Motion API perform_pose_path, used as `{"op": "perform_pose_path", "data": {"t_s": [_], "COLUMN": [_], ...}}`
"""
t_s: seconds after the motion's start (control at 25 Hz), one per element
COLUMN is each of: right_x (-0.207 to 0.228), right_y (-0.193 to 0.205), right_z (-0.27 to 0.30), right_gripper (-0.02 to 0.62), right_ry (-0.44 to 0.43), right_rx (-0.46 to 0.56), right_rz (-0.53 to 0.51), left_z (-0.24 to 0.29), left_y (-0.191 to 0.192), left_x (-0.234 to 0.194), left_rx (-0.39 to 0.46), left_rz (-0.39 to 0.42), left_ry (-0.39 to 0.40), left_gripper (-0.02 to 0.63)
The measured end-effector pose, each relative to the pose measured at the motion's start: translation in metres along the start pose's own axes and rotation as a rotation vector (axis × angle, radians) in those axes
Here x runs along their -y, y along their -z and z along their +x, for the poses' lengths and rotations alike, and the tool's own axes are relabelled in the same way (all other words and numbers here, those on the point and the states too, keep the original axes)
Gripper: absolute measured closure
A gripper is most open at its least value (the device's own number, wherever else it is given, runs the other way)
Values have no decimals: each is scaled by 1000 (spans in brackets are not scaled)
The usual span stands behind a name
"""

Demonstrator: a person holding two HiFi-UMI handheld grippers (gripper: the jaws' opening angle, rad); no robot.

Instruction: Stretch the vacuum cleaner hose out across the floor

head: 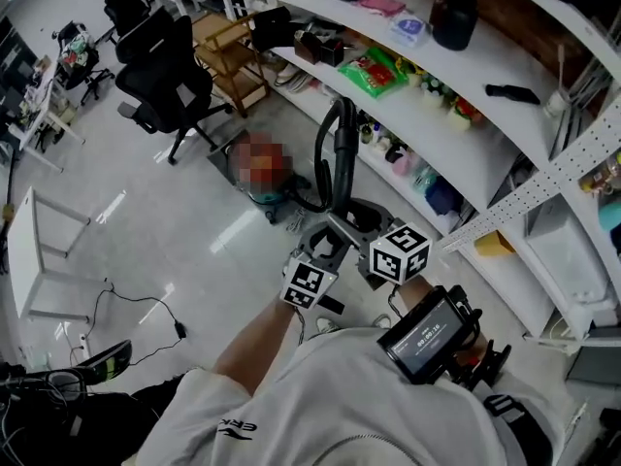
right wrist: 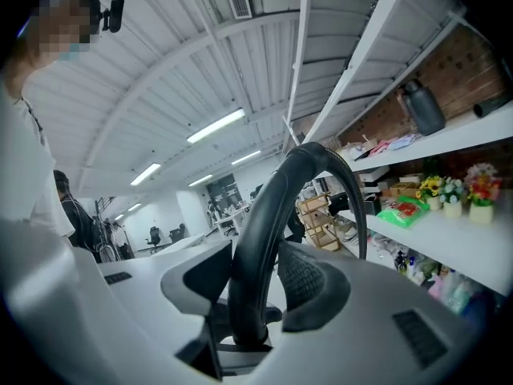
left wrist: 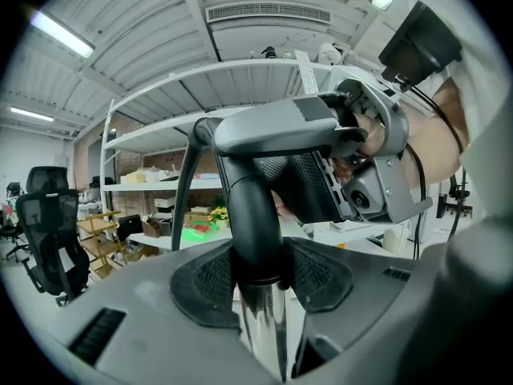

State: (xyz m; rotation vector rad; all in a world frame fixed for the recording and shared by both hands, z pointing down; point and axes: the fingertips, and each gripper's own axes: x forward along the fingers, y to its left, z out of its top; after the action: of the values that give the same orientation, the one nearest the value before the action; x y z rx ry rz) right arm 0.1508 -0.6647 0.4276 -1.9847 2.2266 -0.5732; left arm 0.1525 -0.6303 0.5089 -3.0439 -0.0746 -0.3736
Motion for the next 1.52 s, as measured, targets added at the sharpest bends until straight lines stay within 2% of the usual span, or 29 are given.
{"op": "perform_pose_path", "data": {"t_s": [0.32,0.72,1.16,1.52], "right_x": [35,65,83,67], "right_y": [7,33,65,94], "right_z": [-92,-207,-316,-380], "right_gripper": [416,417,423,428], "right_ry": [81,196,456,652], "right_rx": [42,89,181,227], "right_rz": [39,101,170,214], "left_z": [42,77,98,81], "left_y": [-14,-16,-10,-1], "left_x": [88,200,311,377], "left_rx": [-16,-44,-62,-61], "left_rz": [11,47,72,107], "left_ry": [93,206,464,626], "left_gripper": [449,449,449,449]}}
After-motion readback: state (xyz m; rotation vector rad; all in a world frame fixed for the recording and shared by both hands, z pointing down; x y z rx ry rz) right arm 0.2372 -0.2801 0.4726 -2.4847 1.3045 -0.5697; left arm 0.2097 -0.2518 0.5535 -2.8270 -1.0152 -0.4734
